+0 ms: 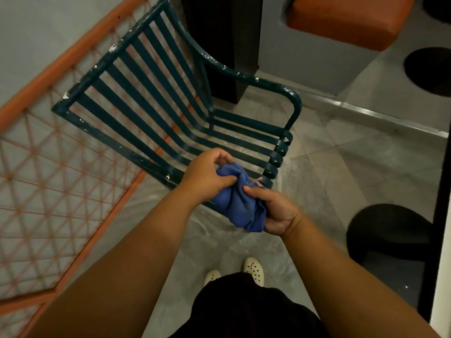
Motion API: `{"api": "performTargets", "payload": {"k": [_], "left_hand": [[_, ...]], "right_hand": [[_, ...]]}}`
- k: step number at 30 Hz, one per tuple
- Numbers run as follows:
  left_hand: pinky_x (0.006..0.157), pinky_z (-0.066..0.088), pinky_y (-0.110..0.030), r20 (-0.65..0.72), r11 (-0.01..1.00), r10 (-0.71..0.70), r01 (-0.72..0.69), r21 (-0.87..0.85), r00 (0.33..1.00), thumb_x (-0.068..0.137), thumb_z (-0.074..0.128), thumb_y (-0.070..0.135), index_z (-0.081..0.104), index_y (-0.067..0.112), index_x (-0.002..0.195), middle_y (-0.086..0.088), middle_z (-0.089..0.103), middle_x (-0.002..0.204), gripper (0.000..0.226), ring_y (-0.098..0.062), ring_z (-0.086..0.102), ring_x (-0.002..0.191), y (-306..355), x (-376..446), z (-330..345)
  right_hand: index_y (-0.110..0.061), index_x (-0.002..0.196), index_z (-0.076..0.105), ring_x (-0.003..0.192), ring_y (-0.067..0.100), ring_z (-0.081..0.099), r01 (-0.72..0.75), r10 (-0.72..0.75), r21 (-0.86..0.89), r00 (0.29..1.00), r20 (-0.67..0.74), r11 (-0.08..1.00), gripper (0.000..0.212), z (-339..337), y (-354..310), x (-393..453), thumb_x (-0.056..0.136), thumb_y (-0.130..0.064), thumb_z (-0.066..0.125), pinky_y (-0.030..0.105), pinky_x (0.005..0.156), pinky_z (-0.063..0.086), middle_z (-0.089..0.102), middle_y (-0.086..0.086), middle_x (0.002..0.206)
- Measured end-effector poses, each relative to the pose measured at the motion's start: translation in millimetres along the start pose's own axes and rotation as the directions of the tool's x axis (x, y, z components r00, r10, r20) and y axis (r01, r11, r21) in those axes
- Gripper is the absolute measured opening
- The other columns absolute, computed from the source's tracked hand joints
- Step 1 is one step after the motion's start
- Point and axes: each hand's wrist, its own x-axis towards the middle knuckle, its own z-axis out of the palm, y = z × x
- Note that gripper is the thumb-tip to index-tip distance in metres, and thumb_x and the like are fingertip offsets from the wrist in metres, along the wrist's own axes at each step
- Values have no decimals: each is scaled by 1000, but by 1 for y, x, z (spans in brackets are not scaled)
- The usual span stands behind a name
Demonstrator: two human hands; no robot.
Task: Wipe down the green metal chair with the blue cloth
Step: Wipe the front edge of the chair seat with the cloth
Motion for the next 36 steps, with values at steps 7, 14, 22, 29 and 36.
{"api": "performTargets", "payload": {"k": [7, 14, 22, 29, 36], "left_hand": [[79, 47, -28, -13, 982, -188, 188, 30, 982, 87, 68, 24, 60, 29, 105, 7, 59, 105, 21, -12, 57, 97, -66, 2, 17], [86, 44, -29, -66, 925, -194, 205, 320, 979, 87, 66, 19, 57, 25, 120, 2, 54, 122, 34, -18, 49, 114, -116, -1, 33], [107, 33, -42, -10, 795, -70, 62, 603, 997, 81, 71, 24, 41, 25, 140, 0, 40, 144, 66, -23, 29, 134, -138, 5, 43], [108, 27, -39, 64, 721, -34, -20, 693, 997, 83, 69, 33, 39, 31, 142, 3, 34, 149, 66, -21, 24, 138, -142, 14, 50], [108, 27, -36, 72, 734, -37, -22, 679, 997, 82, 70, 32, 40, 30, 141, 3, 36, 147, 65, -20, 28, 136, -146, 14, 42]], "right_hand": [[-24, 129, 53, 107, 30, 60, 157, -130, 114, 969, -208, 981, 56, -62, 33, 8, 78, -11, 71, 42, 94, 48, 62, 16, 121], [-41, 111, 50, 97, 17, 61, 23, -450, -587, 667, -594, 809, 30, -74, 69, 20, 98, -14, 47, 38, 87, 49, 62, 3, 111], [-36, 147, 26, 145, 24, 13, -279, -537, -914, 743, -399, 293, 49, -95, 120, 75, 100, -36, 39, 44, 117, 20, 16, 3, 158], [-25, 142, 37, 136, 28, 30, -292, -657, -928, 657, -370, 231, 44, -92, 124, 92, 98, -27, 43, 44, 112, 30, 38, 6, 144], [-35, 145, 28, 143, 20, 23, -168, -642, -874, 618, -454, 456, 62, -113, 149, 74, 95, -2, 45, 39, 116, 26, 24, 0, 156]]}}
